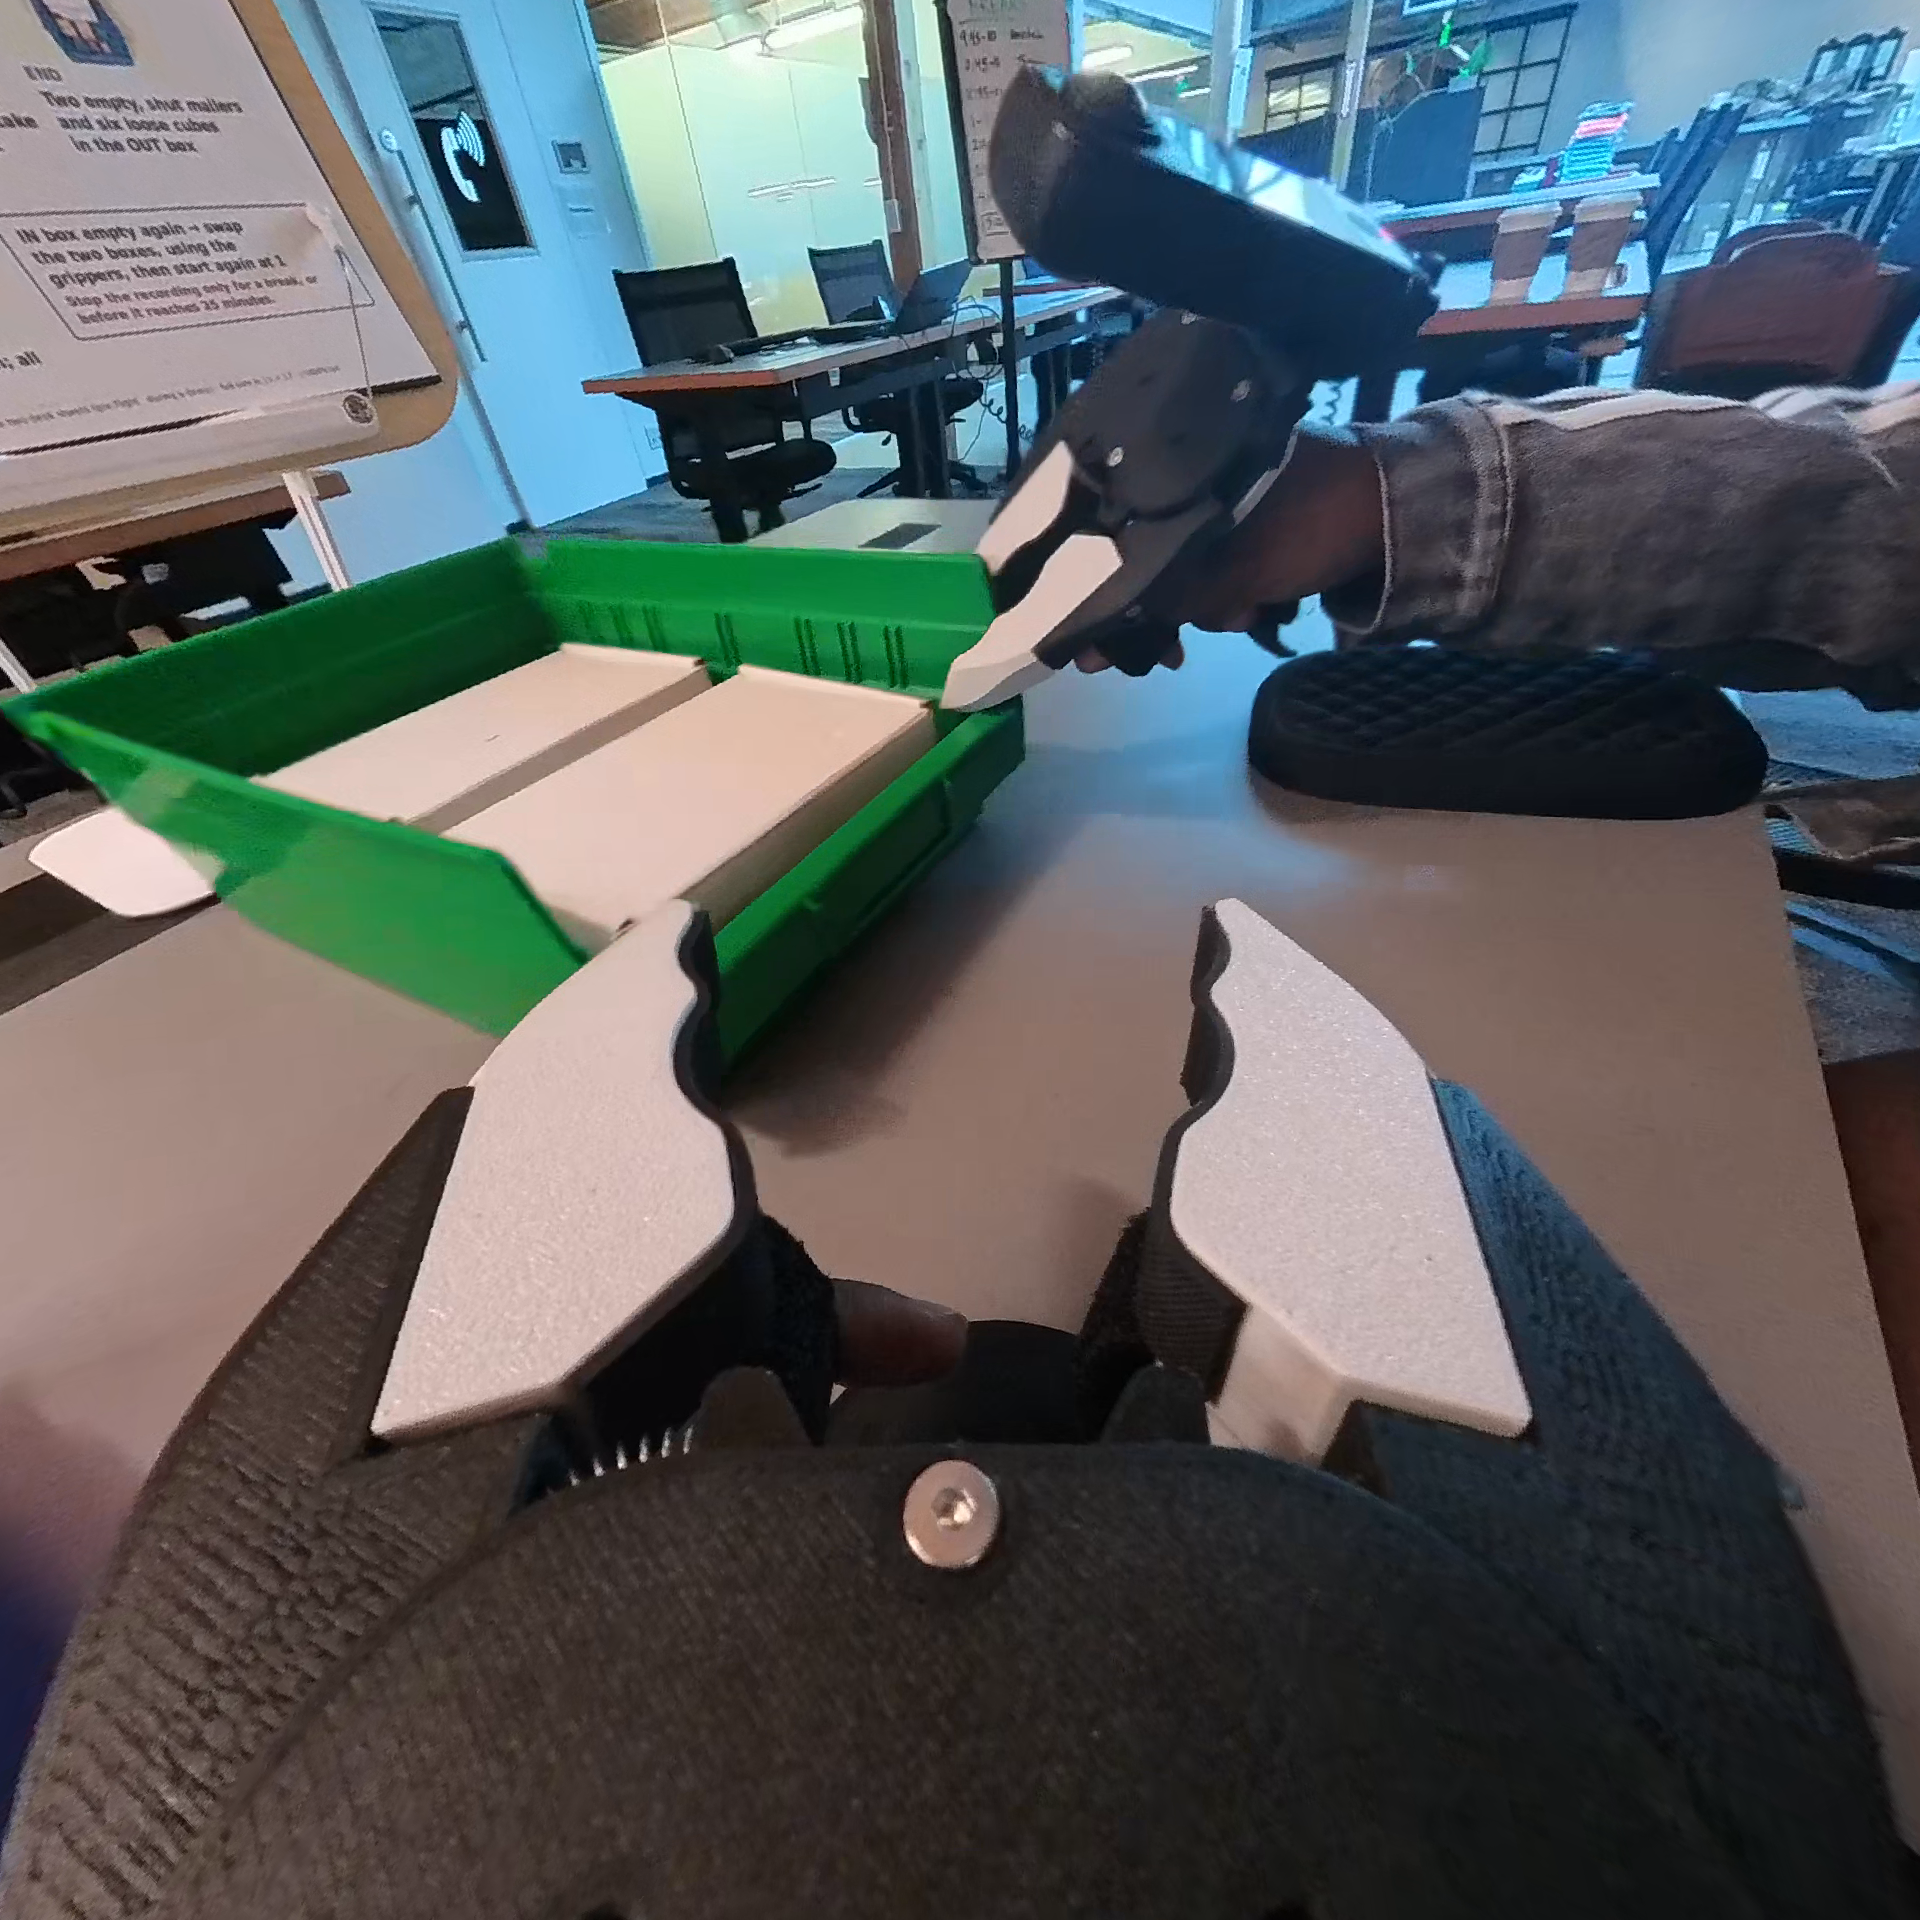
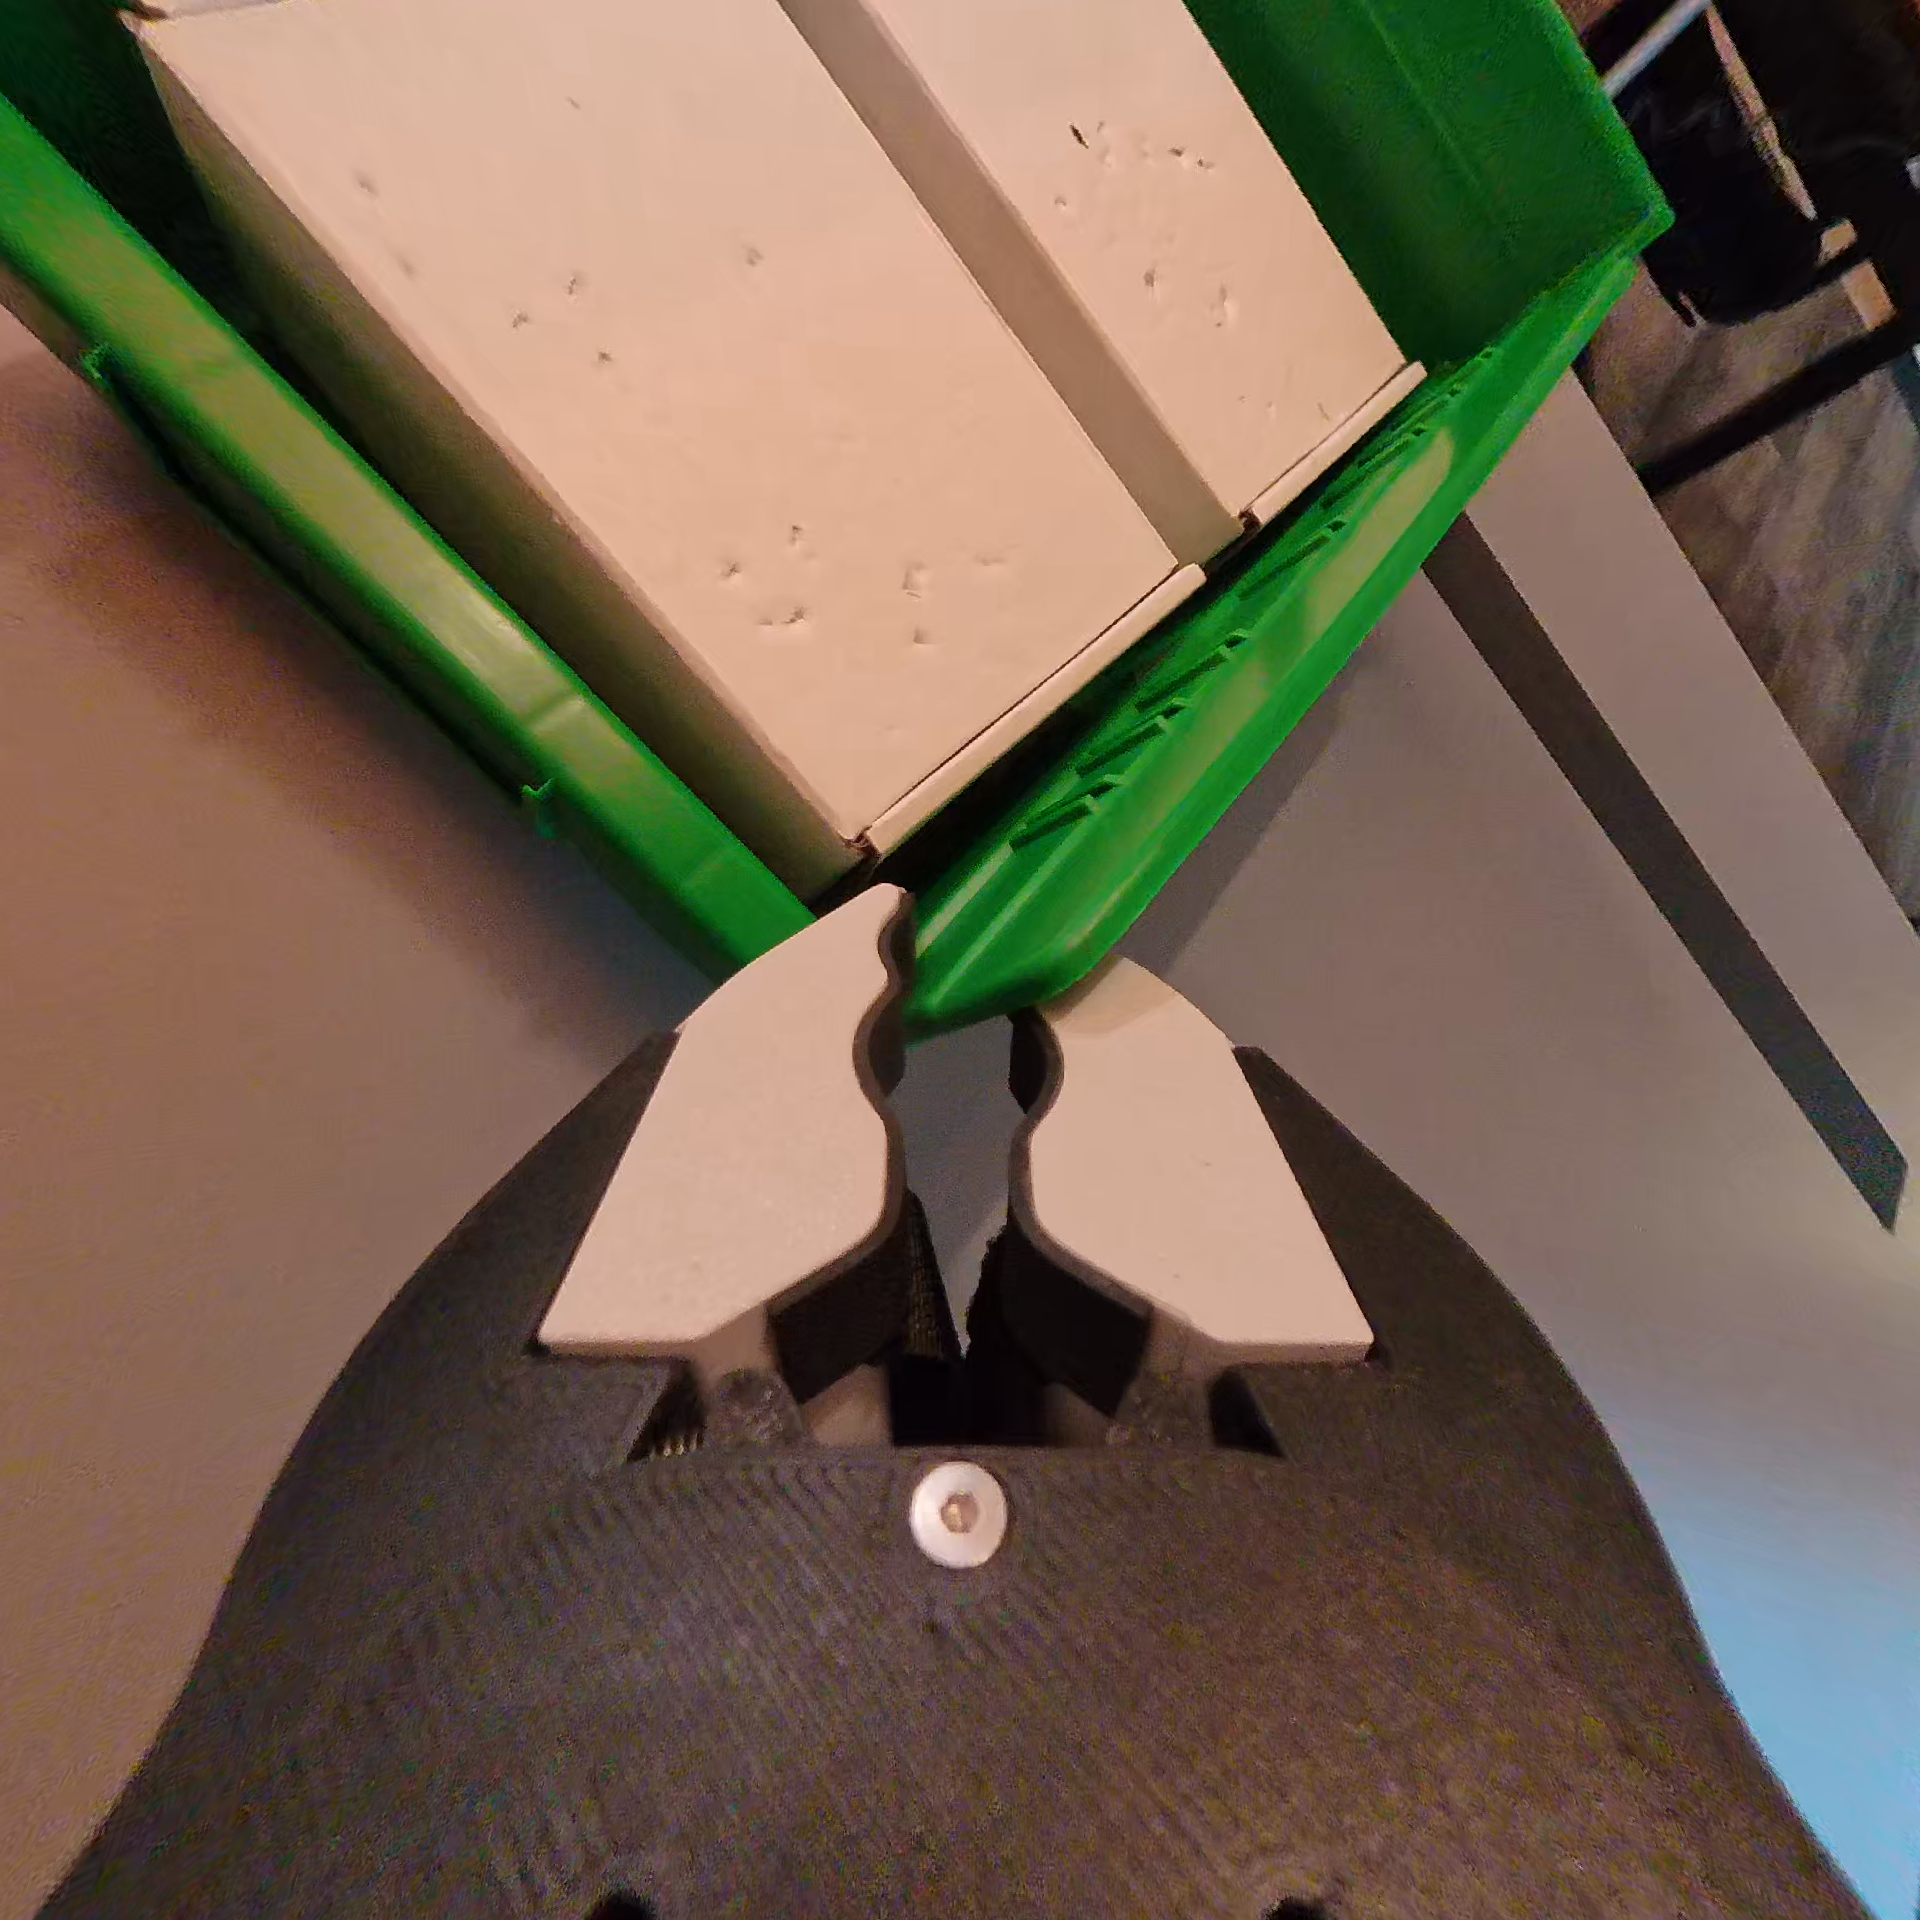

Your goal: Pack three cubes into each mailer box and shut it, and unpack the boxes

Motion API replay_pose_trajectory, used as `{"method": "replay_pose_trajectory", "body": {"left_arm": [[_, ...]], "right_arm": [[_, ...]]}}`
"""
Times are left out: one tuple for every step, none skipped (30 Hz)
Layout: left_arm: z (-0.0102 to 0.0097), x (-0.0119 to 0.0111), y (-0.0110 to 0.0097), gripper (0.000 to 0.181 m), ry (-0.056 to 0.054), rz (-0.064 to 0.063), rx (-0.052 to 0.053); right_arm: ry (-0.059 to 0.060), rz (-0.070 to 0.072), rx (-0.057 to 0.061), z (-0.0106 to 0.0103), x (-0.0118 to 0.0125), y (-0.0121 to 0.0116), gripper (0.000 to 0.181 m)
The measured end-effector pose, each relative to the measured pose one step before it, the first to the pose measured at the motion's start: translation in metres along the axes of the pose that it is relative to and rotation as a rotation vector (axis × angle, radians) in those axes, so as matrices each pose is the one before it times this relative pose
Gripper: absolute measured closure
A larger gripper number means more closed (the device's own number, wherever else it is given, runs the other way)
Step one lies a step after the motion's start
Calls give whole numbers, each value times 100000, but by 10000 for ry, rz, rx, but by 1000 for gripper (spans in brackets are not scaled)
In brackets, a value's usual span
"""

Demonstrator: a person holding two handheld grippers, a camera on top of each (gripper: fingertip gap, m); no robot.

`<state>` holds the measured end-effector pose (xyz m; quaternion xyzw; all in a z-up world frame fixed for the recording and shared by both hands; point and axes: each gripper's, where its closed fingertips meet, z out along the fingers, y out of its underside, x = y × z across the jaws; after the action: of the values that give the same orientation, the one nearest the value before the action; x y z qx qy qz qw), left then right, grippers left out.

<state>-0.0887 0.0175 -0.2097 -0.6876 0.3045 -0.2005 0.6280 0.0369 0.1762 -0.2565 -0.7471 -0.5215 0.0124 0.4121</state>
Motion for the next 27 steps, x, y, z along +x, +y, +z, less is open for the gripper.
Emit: {"method": "replay_pose_trajectory", "body": {"left_arm": [[-7,66,0,94,28,36,-5],[6,71,10,94,24,45,-7],[7,59,9,94,15,45,-7],[4,57,4,94,16,40,-2],[-8,52,-8,94,21,33,3],[6,40,-6,94,17,25,1],[-3,31,-1,94,12,18,-2],[-6,17,-4,94,5,15,2],[-8,18,-15,94,2,16,10],[-12,30,-34,94,9,22,17],[-12,27,-21,94,7,23,15],[-2,15,0,95,3,15,6],[-7,4,-1,95,0,5,1],[1,-2,-14,95,-1,0,3],[-11,-6,-4,95,-5,-1,5],[1,-2,-3,95,-1,1,2],[4,7,3,95,2,5,-4],[8,14,6,95,4,8,-7],[9,13,5,95,3,7,-7],[-8,3,1,95,0,4,-1],[-2,0,-10,95,-3,4,8],[-14,3,-12,95,-2,2,11],[-10,1,-17,95,1,-2,7],[2,1,-4,95,-1,-3,3],[1,-3,-1,95,1,5,1],[8,19,2,95,0,14,-6],[9,16,14,95,3,15,-15]], "right_arm": [[-98,-93,138,173,-504,-549,165],[-75,-37,133,171,-488,-524,165],[-93,6,93,179,-477,-491,165],[-106,57,102,175,-503,-501,165],[-123,78,132,194,-544,-515,165],[-142,55,158,198,-562,-529,165],[-109,34,156,210,-503,-480,164],[-69,64,144,221,-417,-443,164],[-90,151,191,230,-447,-448,164],[-190,176,270,236,-570,-479,163],[-267,162,299,223,-623,-467,161],[-216,172,219,216,-482,-357,160],[-133,131,142,211,-301,-269,160],[-77,51,119,216,-180,-224,159],[-62,-2,122,207,-137,-197,159],[-79,50,99,200,-120,-176,159],[-129,90,93,191,-178,-180,159],[-142,94,77,193,-204,-170,158],[-142,97,43,189,-196,-160,158],[-135,94,47,176,-222,-174,157],[-180,60,95,170,-321,-188,156],[-206,72,124,156,-363,-179,155],[-193,80,113,133,-310,-159,154],[-183,56,99,105,-248,-114,154],[-132,56,79,81,-110,-73,153],[-119,34,81,64,-49,-63,153],[-173,8,111,64,-101,-70,152]]}}
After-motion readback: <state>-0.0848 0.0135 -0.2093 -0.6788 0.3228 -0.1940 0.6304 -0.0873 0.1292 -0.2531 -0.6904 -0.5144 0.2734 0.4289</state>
